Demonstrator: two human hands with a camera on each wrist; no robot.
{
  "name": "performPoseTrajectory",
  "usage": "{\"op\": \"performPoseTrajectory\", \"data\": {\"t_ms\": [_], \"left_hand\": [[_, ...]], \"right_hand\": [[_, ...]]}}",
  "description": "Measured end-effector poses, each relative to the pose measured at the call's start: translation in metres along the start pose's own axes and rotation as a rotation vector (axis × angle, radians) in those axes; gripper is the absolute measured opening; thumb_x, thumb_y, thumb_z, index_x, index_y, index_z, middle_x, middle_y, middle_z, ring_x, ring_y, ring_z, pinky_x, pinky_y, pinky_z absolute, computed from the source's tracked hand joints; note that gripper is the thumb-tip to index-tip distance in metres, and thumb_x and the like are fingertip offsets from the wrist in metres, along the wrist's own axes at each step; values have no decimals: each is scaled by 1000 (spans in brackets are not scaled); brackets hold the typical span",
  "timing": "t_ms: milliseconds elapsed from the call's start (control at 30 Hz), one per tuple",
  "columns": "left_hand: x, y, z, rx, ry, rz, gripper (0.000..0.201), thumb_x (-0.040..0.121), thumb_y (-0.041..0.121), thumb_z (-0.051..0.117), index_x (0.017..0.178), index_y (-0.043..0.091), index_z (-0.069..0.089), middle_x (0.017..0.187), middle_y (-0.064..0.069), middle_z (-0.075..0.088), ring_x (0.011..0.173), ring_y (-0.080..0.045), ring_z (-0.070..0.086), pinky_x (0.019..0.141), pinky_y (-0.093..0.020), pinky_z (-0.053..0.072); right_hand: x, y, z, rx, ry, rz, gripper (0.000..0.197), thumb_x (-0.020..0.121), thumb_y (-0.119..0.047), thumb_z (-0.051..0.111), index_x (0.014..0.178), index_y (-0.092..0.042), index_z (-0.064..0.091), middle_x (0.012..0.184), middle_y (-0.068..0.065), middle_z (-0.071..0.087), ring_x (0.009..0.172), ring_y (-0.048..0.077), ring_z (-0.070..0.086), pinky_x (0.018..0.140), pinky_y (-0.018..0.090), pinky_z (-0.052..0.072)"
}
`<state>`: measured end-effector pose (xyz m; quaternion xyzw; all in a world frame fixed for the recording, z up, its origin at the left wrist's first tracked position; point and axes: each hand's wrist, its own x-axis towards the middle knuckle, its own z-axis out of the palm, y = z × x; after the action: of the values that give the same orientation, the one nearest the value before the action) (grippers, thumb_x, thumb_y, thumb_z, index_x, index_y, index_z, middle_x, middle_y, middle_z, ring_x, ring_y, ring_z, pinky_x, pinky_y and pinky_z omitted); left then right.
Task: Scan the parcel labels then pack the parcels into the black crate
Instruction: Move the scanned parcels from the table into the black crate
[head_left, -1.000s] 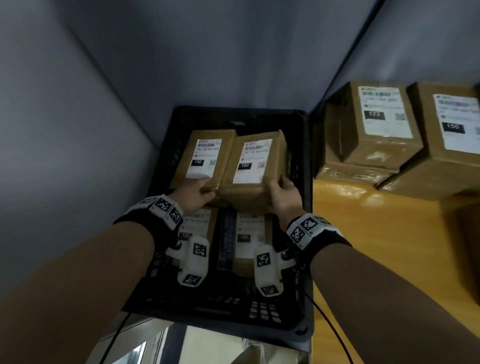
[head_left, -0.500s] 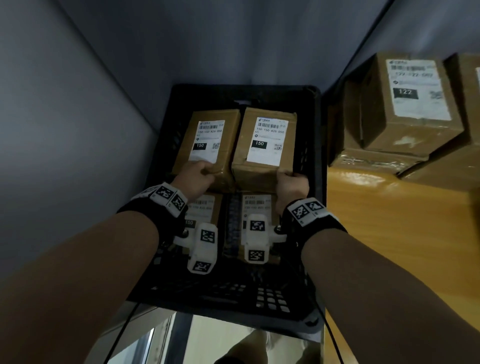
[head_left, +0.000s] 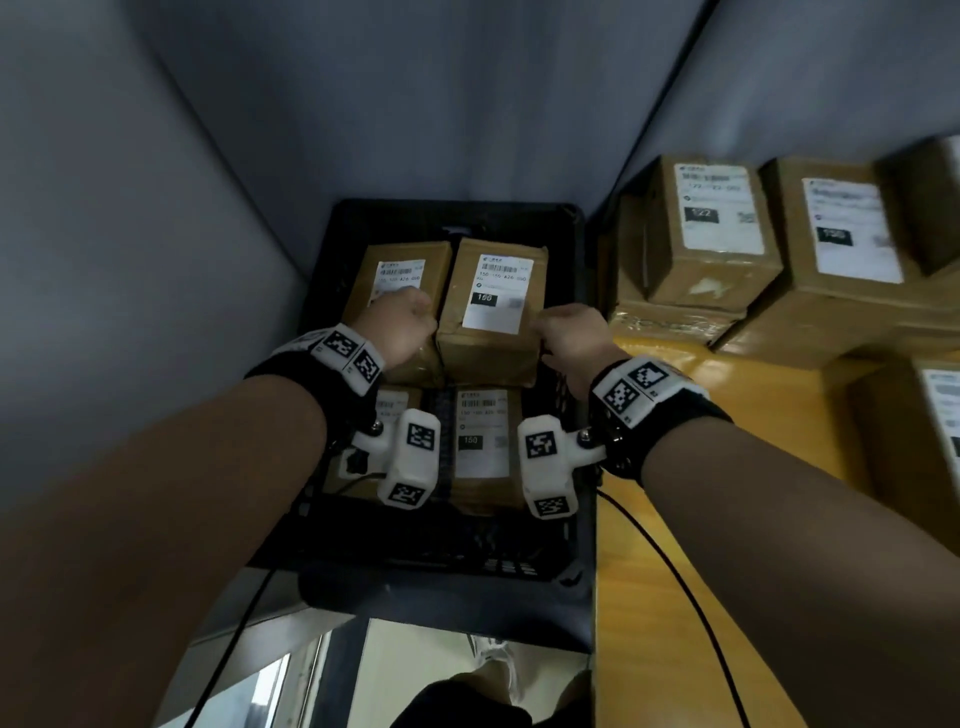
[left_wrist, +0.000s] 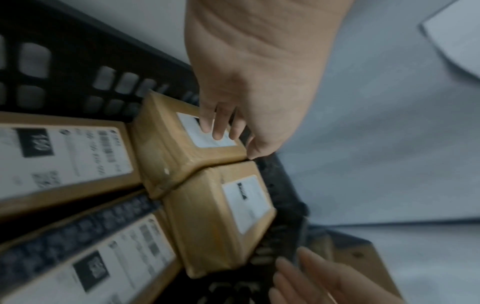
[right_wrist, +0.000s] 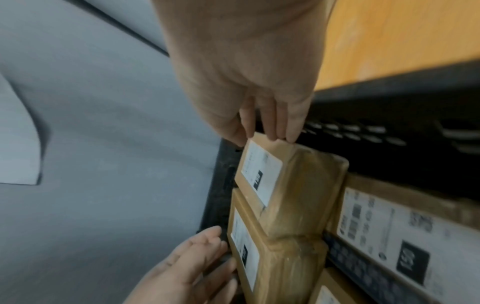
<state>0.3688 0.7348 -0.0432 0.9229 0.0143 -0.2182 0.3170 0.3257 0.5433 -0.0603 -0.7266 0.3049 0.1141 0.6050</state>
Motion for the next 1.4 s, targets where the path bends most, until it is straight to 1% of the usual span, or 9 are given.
{"op": "performPoseTrajectory", "data": {"t_ms": [267,467,633,733,833,967,1133,1267,1400], "left_hand": [[-41,80,18,-53,-55,141,38,96,18,50,134,13,50,137,-9,52,120,-24,52,91,-24,39],[-76,136,62,-103,-86,217,34,96,17,50,130,11,53,129,-8,58,110,-16,53,88,-23,39],[-99,183,112,-92,-111,209,38,97,22,51,134,15,47,127,-4,58,110,-18,54,90,-26,40],[-113,210,146,-89,-140,191,42,98,22,50,139,14,43,129,-6,56,110,-17,53,88,-24,38],[-124,232,178,-83,-176,177,43,99,23,48,141,13,41,136,-7,52,118,-21,52,94,-26,40],[-134,249,215,-52,-186,145,41,99,29,48,139,20,43,133,-3,53,95,-17,54,85,-32,45],[-147,253,244,-40,-212,62,39,100,29,46,138,21,43,133,-3,51,105,-23,56,84,-34,45],[-157,250,254,-5,-153,-27,39,101,26,45,139,18,43,134,-4,51,110,-25,56,95,-37,45],[-160,232,249,-60,-150,-91,39,101,24,46,138,16,45,132,-7,50,110,-25,54,94,-36,44]], "right_hand": [[-52,-16,-98,104,87,-106,21,97,-8,52,77,-15,55,76,6,61,66,16,57,68,26,51],[-73,9,-176,107,210,-132,22,97,-6,51,77,-14,57,79,8,62,68,16,59,64,22,52],[-79,38,-248,-65,252,-169,22,92,-4,53,77,-19,60,81,3,64,84,23,63,78,36,55],[-79,58,-294,-239,310,-210,10,89,-8,59,94,-14,66,97,5,68,95,22,63,89,34,52],[-77,83,-339,-382,342,-182,27,88,-14,63,115,-10,63,112,8,65,107,23,60,89,30,48],[-69,112,-379,-678,384,-79,63,82,-37,71,135,-12,45,132,16,47,123,34,45,102,43,42],[-55,132,-389,-718,196,100,116,70,-62,73,153,-17,6,149,18,25,133,42,35,104,49,39],[-53,141,-374,-733,33,82,123,69,-59,75,152,-36,-12,149,13,16,129,43,40,101,48,44],[-55,147,-351,-731,-48,6,120,73,-48,76,151,-39,-15,143,12,19,113,37,52,92,40,49]]}}
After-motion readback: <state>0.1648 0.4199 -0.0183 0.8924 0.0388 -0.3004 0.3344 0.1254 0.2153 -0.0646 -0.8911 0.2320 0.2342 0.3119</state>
